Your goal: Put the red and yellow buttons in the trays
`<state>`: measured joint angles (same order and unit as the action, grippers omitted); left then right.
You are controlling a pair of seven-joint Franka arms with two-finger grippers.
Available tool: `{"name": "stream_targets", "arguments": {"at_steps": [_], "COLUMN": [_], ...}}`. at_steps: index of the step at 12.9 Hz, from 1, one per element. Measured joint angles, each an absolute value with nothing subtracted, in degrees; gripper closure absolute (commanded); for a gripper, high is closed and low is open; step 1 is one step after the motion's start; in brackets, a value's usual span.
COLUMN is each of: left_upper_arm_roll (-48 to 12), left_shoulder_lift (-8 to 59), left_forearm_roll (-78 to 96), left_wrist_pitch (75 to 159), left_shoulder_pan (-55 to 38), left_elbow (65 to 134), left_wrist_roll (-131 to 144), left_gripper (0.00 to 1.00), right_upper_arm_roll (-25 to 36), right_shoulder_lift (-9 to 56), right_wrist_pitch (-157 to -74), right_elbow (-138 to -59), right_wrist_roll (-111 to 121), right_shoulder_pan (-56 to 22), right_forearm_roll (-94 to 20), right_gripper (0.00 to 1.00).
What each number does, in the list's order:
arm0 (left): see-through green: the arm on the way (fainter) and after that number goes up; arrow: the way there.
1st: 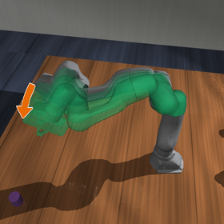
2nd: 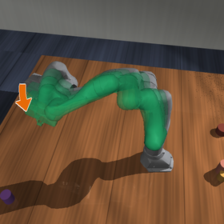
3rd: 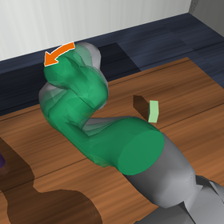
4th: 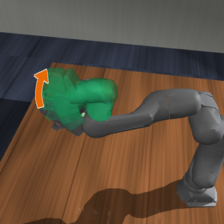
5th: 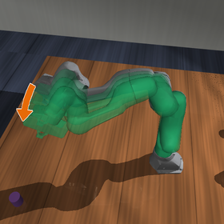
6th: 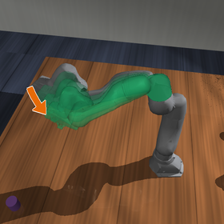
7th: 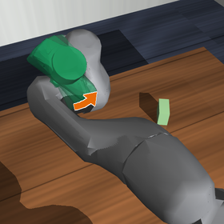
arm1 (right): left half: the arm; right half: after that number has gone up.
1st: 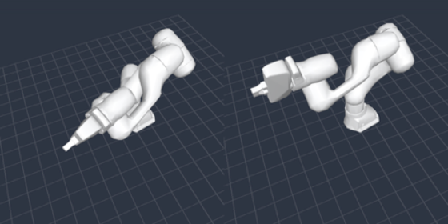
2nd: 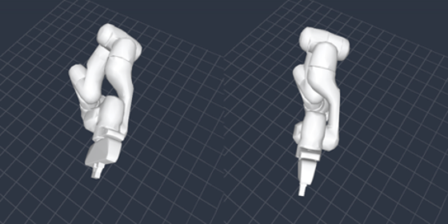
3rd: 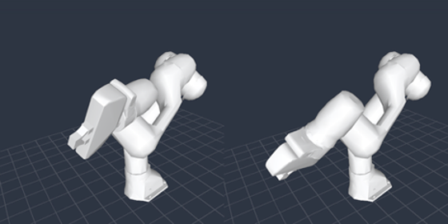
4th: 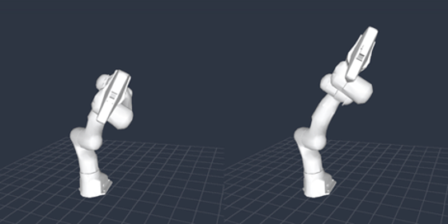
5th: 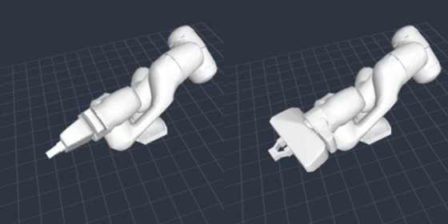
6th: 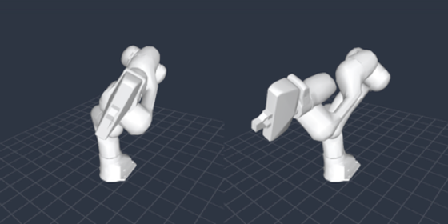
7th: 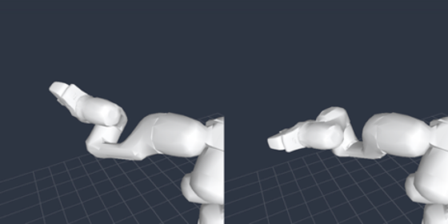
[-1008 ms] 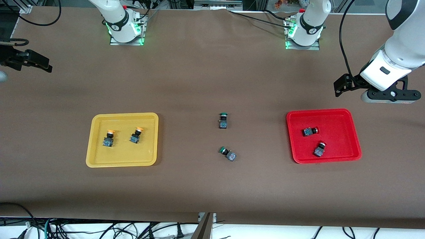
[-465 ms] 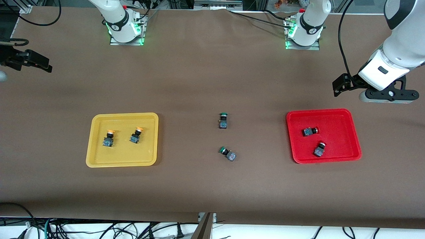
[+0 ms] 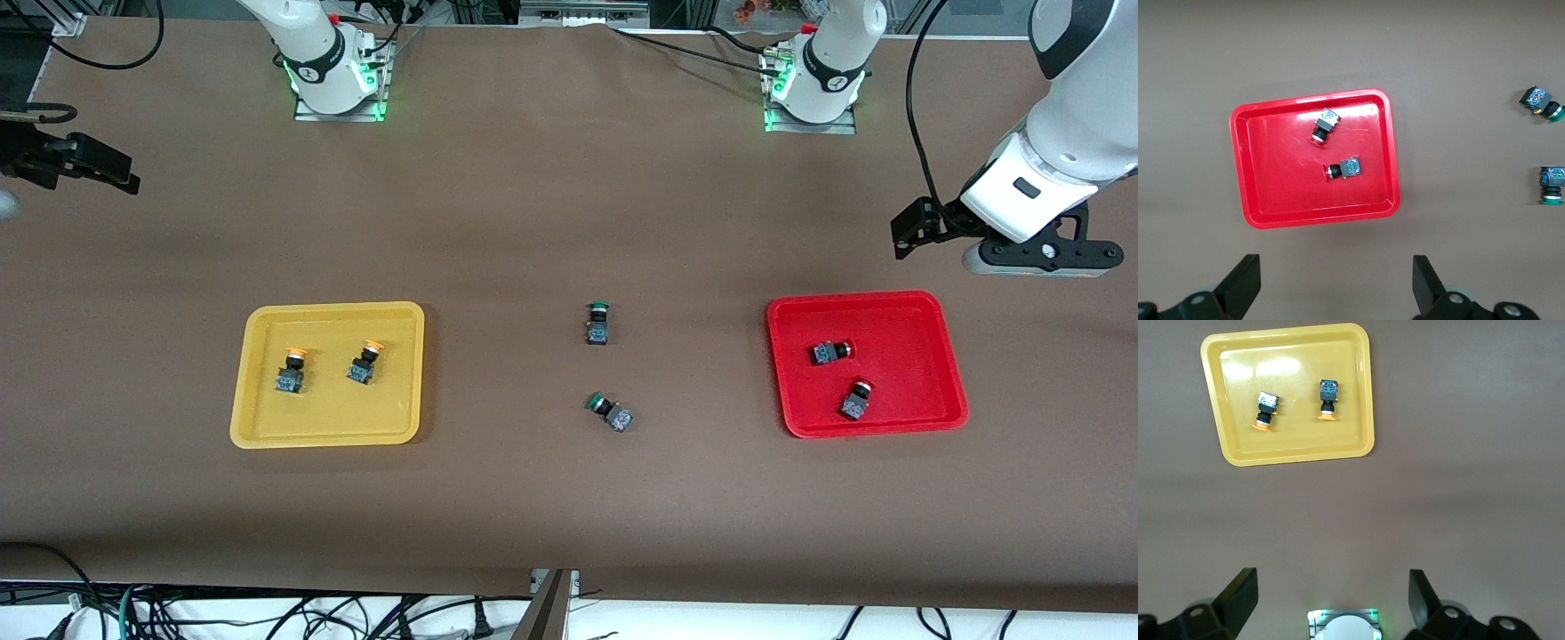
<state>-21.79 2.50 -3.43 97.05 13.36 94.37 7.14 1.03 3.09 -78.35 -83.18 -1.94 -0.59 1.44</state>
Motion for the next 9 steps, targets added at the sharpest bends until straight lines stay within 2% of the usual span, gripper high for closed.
{"name": "stream_targets", "arguments": {"at_steps": [2, 3, 5, 6, 9], "left_upper_arm_roll": [-21.2, -18.6, -6.7, -4.0, -3.0], "left_shoulder_lift": [2.6, 2.6, 2.7, 2.7, 2.7], "left_forearm_roll": [-3.4, -3.4, -3.3, -3.3, -3.3], "left_wrist_pitch": [97.2, 97.2, 96.9, 96.7, 96.5], "left_shoulder_pan": [12.9, 10.3, -0.3, -2.4, -3.1], "left_elbow": [94.0, 93.9, 93.2, 92.8, 92.5], "left_wrist_roll": [7.1, 7.1, 7.0, 6.8, 4.5], "left_gripper": [0.00, 0.00, 0.00, 0.00, 0.00], "right_upper_arm_roll": [1.0, 1.0, 1.0, 1.0, 1.0], "right_shoulder_lift": [3.1, 3.1, 3.1, 3.1, 3.1], "right_wrist_pitch": [-78.3, -78.3, -78.3, -78.3, -78.3], "right_elbow": [-83.2, -83.2, -83.2, -83.2, -83.2], "right_wrist_roll": [-1.9, -1.9, -1.9, -1.9, -1.9], "right_shoulder_pan": [-0.6, -0.6, -0.6, -0.6, -0.6], "right_forearm_roll": [1.4, 1.4, 1.4, 1.4, 1.4], "right_gripper": [0.00, 0.00, 0.00, 0.00, 0.00]}}
